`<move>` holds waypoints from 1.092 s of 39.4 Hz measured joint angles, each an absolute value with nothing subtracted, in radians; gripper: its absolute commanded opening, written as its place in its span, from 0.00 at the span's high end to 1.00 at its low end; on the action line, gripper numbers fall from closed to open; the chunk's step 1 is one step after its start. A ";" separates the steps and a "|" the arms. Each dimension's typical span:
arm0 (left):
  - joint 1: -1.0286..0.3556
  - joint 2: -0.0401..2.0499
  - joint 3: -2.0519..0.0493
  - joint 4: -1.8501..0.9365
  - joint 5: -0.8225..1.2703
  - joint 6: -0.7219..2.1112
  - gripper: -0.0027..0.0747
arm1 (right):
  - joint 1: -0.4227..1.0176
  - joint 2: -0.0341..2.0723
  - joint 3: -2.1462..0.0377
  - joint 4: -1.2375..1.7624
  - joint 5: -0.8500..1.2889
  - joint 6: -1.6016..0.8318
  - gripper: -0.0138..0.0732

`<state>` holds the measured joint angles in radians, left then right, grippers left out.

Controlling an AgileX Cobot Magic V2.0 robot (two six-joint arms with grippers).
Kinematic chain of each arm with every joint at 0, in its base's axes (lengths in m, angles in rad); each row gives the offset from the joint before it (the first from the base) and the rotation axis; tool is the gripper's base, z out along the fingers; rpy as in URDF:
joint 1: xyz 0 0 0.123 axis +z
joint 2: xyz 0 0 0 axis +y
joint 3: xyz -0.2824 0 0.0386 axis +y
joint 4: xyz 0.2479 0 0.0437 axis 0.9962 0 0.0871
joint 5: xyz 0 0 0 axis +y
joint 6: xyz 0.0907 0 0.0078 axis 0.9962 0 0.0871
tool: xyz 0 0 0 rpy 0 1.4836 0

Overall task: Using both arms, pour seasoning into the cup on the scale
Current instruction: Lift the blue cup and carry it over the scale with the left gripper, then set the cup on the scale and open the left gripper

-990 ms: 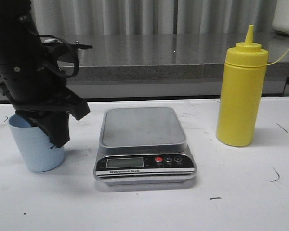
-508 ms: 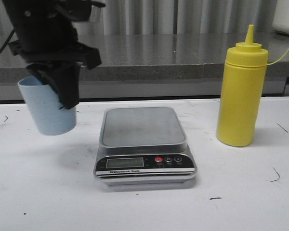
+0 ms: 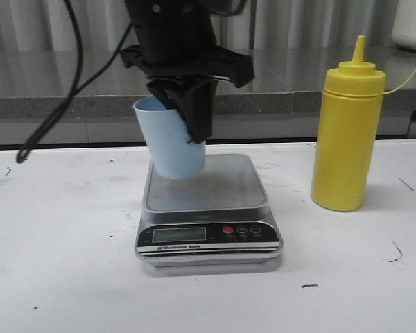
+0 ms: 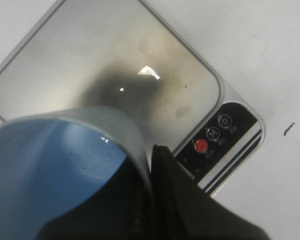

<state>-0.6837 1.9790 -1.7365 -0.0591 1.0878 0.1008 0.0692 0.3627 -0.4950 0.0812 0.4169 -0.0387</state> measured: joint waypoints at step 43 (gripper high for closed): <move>-0.697 2.019 -1.987 -0.056 1.237 0.101 0.53 | 0.069 0.363 -0.495 0.081 0.417 -0.039 0.11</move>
<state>-0.6975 2.0185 -1.9874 -0.0556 1.2366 0.1008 0.0692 0.3627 -0.4950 0.0812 0.4169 -0.0387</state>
